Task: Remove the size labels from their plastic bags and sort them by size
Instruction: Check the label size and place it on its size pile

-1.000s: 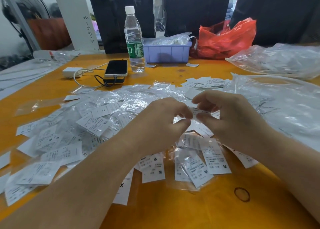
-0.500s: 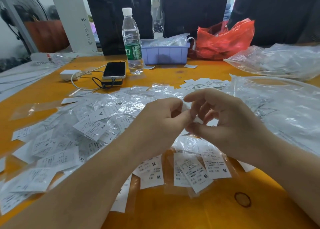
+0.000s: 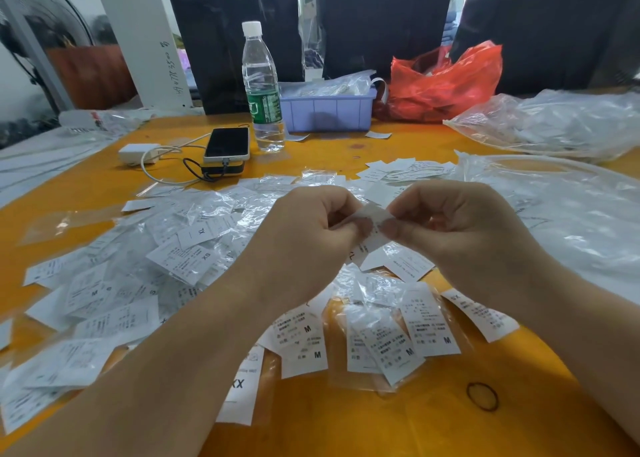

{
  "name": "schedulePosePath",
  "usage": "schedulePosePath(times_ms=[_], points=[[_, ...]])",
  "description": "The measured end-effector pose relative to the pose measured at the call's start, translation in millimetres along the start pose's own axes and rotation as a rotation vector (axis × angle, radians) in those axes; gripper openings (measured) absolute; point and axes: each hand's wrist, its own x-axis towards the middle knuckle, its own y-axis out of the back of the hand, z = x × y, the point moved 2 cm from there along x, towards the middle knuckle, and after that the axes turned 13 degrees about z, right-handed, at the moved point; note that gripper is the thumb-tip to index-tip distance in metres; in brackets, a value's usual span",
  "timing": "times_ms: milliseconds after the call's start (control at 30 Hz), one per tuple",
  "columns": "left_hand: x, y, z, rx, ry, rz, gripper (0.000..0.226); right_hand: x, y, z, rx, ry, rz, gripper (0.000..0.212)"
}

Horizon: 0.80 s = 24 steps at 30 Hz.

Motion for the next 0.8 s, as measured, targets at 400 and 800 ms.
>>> schedulePosePath(times_ms=[400,800], points=[[1,4,0,-0.022,0.012,0.043,0.033,0,4,-5,0.014,-0.032,0.015,0.01],[1,-3,-4,0.02,0.095,-0.001,0.026,5,10,-1,0.171,-0.209,0.022,0.021]])
